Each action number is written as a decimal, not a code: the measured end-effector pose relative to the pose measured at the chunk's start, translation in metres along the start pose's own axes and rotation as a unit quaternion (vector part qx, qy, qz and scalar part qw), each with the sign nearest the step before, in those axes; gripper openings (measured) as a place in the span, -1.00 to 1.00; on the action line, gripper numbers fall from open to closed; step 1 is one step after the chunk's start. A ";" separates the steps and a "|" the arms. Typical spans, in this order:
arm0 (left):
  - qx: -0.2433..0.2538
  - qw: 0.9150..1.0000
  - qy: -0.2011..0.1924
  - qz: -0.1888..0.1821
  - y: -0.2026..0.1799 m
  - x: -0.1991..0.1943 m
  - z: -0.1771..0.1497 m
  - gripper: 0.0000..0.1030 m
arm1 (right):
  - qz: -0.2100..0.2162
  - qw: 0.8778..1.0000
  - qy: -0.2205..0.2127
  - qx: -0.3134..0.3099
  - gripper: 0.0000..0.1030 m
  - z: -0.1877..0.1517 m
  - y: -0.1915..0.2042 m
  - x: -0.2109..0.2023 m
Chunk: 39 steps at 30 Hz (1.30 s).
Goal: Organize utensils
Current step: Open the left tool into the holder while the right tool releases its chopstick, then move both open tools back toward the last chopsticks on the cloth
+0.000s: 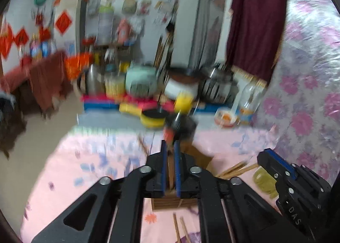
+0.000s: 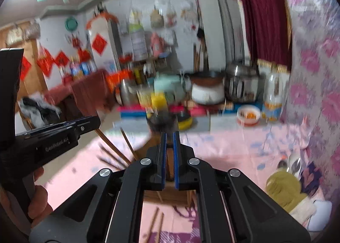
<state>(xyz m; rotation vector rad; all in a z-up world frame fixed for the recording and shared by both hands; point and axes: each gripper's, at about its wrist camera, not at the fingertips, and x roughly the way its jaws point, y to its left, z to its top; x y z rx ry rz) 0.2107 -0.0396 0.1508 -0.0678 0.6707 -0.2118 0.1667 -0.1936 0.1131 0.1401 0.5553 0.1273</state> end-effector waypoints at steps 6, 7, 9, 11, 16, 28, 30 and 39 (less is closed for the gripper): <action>-0.007 1.000 -0.006 0.009 0.020 -0.011 -0.033 0.41 | 0.008 1.000 -0.017 0.016 -0.65 -0.017 -0.014 -0.021; -0.007 1.000 -0.011 0.010 0.022 -0.016 -0.037 0.47 | 0.009 1.000 -0.022 0.017 -0.59 -0.020 -0.014 -0.031; -0.010 1.000 -0.016 0.015 0.025 -0.028 -0.051 0.65 | 0.008 1.000 -0.026 0.015 -0.35 -0.027 -0.014 -0.043; -0.013 0.999 -0.016 0.025 0.029 -0.035 -0.067 0.74 | 0.007 1.000 -0.025 0.014 -0.24 -0.040 -0.012 -0.052; -0.026 0.999 0.013 0.043 0.041 -0.042 -0.124 0.78 | 0.013 0.999 0.007 0.029 0.06 -0.088 -0.016 -0.064; -0.030 0.990 0.103 0.089 0.065 -0.005 -0.205 0.83 | 0.012 0.992 0.125 0.006 0.38 -0.172 -0.019 -0.040; -0.037 0.988 0.109 0.103 0.072 -0.002 -0.206 0.83 | 0.018 0.989 0.144 -0.009 0.38 -0.181 -0.011 -0.035; -0.083 0.981 0.131 0.115 0.097 0.004 -0.208 0.83 | 0.030 0.976 0.202 -0.079 0.13 -0.210 0.021 -0.017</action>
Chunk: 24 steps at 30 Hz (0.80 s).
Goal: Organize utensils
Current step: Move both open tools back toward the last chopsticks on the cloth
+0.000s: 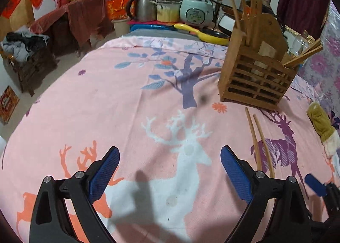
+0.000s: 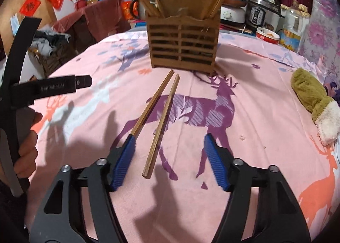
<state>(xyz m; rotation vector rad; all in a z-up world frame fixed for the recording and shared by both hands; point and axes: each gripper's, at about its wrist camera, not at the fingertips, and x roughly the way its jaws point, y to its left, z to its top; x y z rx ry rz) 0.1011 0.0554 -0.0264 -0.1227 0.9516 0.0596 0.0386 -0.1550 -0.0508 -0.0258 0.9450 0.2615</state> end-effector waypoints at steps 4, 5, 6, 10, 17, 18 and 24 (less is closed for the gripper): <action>0.010 1.000 0.003 0.003 -0.005 0.002 -0.001 0.83 | 0.012 1.000 0.018 0.010 -0.17 -0.002 -0.004 0.008; 0.015 1.000 0.000 0.005 -0.007 0.001 -0.002 0.83 | 0.014 1.000 0.023 0.011 -0.27 -0.002 -0.004 0.010; 0.020 1.000 -0.003 0.007 -0.009 -0.001 -0.002 0.83 | 0.019 0.999 0.027 0.012 -0.34 -0.002 -0.004 0.012; 0.036 0.999 -0.007 0.011 -0.016 -0.001 -0.004 0.83 | 0.031 0.999 0.031 0.014 -0.38 -0.002 -0.001 0.015; 0.057 0.998 -0.010 0.013 -0.026 -0.002 -0.007 0.83 | 0.034 0.998 0.047 0.031 -0.65 0.001 -0.003 0.030; 0.062 0.998 -0.011 0.013 -0.028 -0.002 -0.008 0.83 | 0.032 0.998 0.047 0.034 -0.88 0.001 -0.004 0.031; 0.102 0.995 -0.009 -0.008 -0.047 -0.004 -0.019 0.83 | -0.011 0.996 0.048 0.079 -0.88 0.002 -0.033 0.027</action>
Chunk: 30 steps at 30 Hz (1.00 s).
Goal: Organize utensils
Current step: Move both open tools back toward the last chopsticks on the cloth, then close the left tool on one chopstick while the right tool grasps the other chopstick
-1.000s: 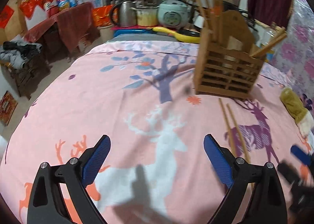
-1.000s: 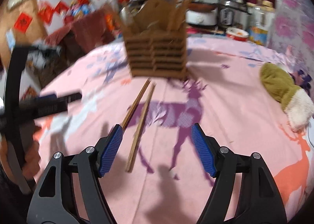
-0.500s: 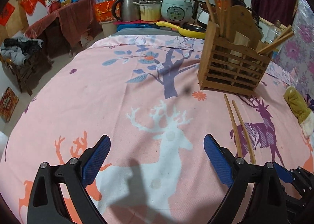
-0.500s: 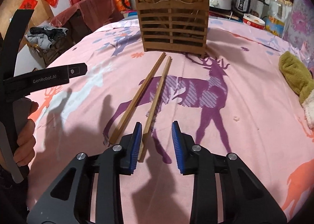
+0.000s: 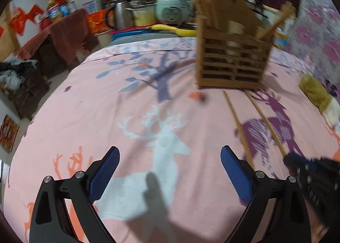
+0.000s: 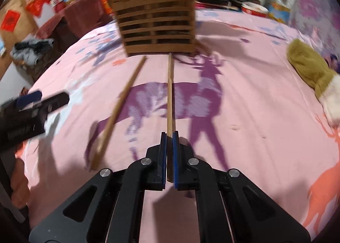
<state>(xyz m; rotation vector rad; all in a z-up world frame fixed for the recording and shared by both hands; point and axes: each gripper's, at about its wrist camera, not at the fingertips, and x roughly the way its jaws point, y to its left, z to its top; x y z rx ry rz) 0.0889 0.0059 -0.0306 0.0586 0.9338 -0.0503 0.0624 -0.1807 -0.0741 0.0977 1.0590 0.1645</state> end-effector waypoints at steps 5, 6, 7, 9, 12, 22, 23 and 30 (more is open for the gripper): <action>0.052 0.997 0.007 -0.057 -0.029 0.000 -0.008 0.83 | 0.048 0.998 0.002 0.040 -0.77 0.007 -0.020 -0.009; 0.061 0.996 0.010 -0.070 -0.035 0.001 -0.010 0.83 | 0.053 0.997 -0.006 0.049 -0.75 0.009 -0.025 -0.014; 0.069 0.994 0.013 -0.082 -0.040 0.001 -0.012 0.83 | 0.053 0.997 -0.015 0.056 -0.72 0.009 -0.029 -0.018; 0.079 0.992 0.019 -0.096 -0.047 0.004 -0.015 0.83 | 0.052 0.996 -0.029 0.071 -0.61 0.011 -0.036 -0.025; 0.094 0.990 0.024 -0.105 -0.055 0.007 -0.019 0.67 | 0.040 0.994 -0.040 0.090 -0.50 0.012 -0.045 -0.030; 0.129 0.984 0.050 -0.113 -0.068 0.019 -0.027 -0.55 | 0.038 0.994 -0.037 0.094 -0.48 0.013 -0.045 -0.027; 0.124 0.985 0.051 -0.107 -0.064 0.019 -0.026 -0.76 | 0.037 0.994 -0.038 0.096 -0.48 0.013 -0.046 -0.026; 0.036 0.988 0.072 -0.130 -0.010 0.020 -0.020 -0.85 | 0.047 0.993 -0.037 0.100 -0.48 0.006 -0.050 -0.032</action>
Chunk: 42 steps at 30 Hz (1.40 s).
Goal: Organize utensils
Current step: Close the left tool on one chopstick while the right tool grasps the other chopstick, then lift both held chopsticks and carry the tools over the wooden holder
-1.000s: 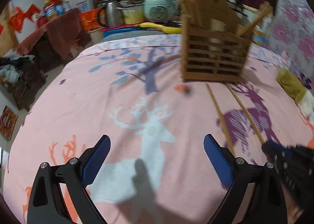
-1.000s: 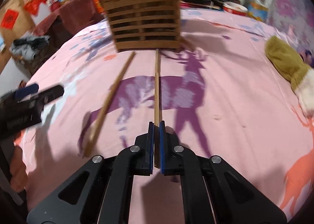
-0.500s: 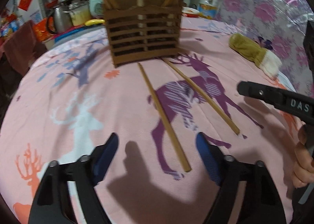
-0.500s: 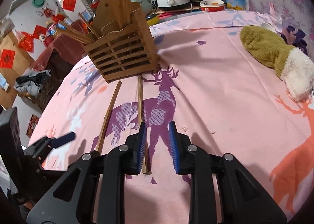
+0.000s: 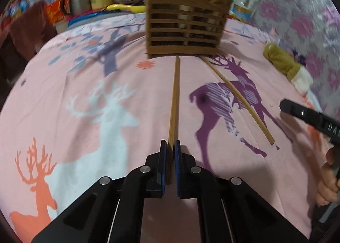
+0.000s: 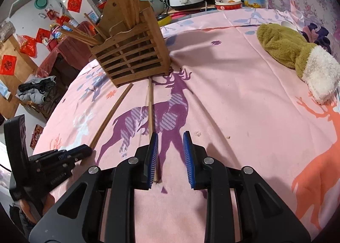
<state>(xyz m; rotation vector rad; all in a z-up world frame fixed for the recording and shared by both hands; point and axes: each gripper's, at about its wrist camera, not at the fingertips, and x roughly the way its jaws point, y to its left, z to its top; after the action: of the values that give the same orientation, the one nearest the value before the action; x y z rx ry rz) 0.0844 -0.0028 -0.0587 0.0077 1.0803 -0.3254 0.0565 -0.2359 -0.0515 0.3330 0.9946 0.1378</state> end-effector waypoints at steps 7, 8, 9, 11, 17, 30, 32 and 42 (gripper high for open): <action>-0.015 1.000 -0.003 -0.002 0.010 -0.007 -0.003 -0.51 | 0.000 1.000 -0.006 -0.017 -0.44 -0.004 0.006 -0.004; -0.012 1.000 -0.003 0.002 0.007 -0.006 -0.002 -0.43 | 0.000 1.000 -0.005 -0.017 -0.44 -0.005 0.006 -0.004; -0.008 1.000 -0.002 0.005 0.005 -0.005 -0.003 -0.41 | 0.001 1.000 -0.005 -0.017 -0.44 -0.005 0.006 -0.004; -0.001 1.000 0.002 0.007 0.002 -0.004 -0.006 -0.41 | 0.001 1.000 -0.005 -0.019 -0.44 -0.008 0.007 -0.005; 0.027 0.999 -0.002 0.024 -0.003 -0.012 -0.022 -0.41 | 0.005 0.999 -0.003 -0.035 -0.44 -0.020 0.008 -0.011; 0.017 1.000 -0.003 0.025 0.002 -0.010 -0.020 -0.52 | -0.011 0.996 0.024 -0.082 -0.44 -0.032 0.026 0.003; 0.017 1.000 -0.003 0.024 0.002 -0.010 -0.020 -0.52 | -0.017 0.995 0.031 -0.091 -0.44 -0.034 0.029 0.008; 0.022 0.999 -0.022 0.024 0.000 -0.017 -0.019 -0.89 | -0.051 0.988 0.027 -0.146 -0.88 -0.043 0.043 0.014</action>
<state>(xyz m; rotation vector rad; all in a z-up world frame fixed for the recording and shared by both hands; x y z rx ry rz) 0.0603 0.0044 -0.0531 0.0663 1.0283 -0.3043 0.0296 -0.1824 -0.0696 0.0104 1.0273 0.1983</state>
